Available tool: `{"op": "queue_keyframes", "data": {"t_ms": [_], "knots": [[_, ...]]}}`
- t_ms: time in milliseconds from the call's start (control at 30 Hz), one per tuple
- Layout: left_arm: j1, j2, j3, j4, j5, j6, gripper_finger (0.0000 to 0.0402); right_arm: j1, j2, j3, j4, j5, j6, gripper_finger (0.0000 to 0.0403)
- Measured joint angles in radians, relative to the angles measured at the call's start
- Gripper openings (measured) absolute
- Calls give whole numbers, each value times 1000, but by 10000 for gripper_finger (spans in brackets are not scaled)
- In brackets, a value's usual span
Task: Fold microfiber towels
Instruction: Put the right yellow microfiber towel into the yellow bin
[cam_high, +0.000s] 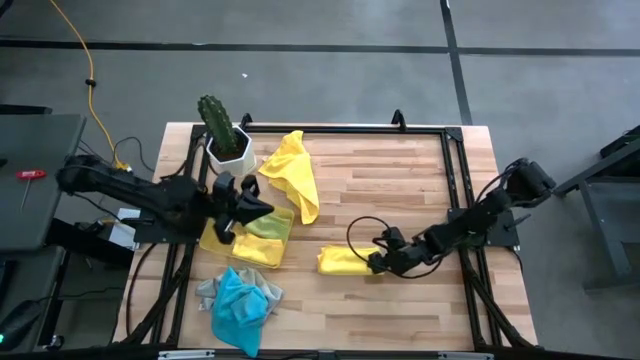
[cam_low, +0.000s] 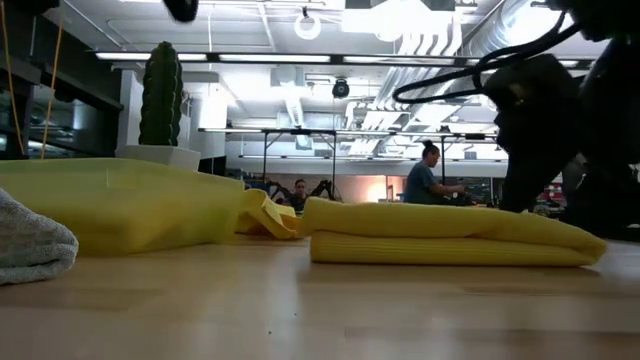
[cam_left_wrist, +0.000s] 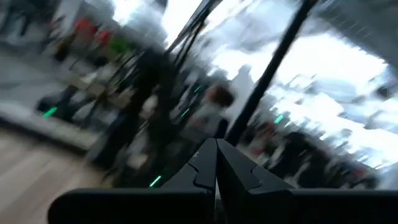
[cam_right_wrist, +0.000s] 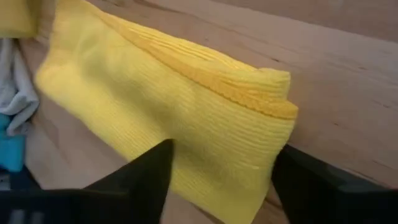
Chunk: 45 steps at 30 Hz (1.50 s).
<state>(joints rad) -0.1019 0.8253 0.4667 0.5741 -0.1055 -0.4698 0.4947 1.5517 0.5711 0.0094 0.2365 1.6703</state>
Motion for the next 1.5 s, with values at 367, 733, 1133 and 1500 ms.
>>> {"op": "queue_keyframes", "data": {"t_ms": [367,733,1133,1500], "knots": [[78,-95,0,-514,-31,-118,0,-59,20,153,-93,96,-195,15],[76,219,67,-306,-12,-52,48,-82,0,477,-475,-64,-936,3],[102,654,465,-316,263,27,227,-90,0,623,-652,25,-1233,1],[122,806,597,-354,359,-38,279,-89,-1,763,-808,124,-1440,0]]}}
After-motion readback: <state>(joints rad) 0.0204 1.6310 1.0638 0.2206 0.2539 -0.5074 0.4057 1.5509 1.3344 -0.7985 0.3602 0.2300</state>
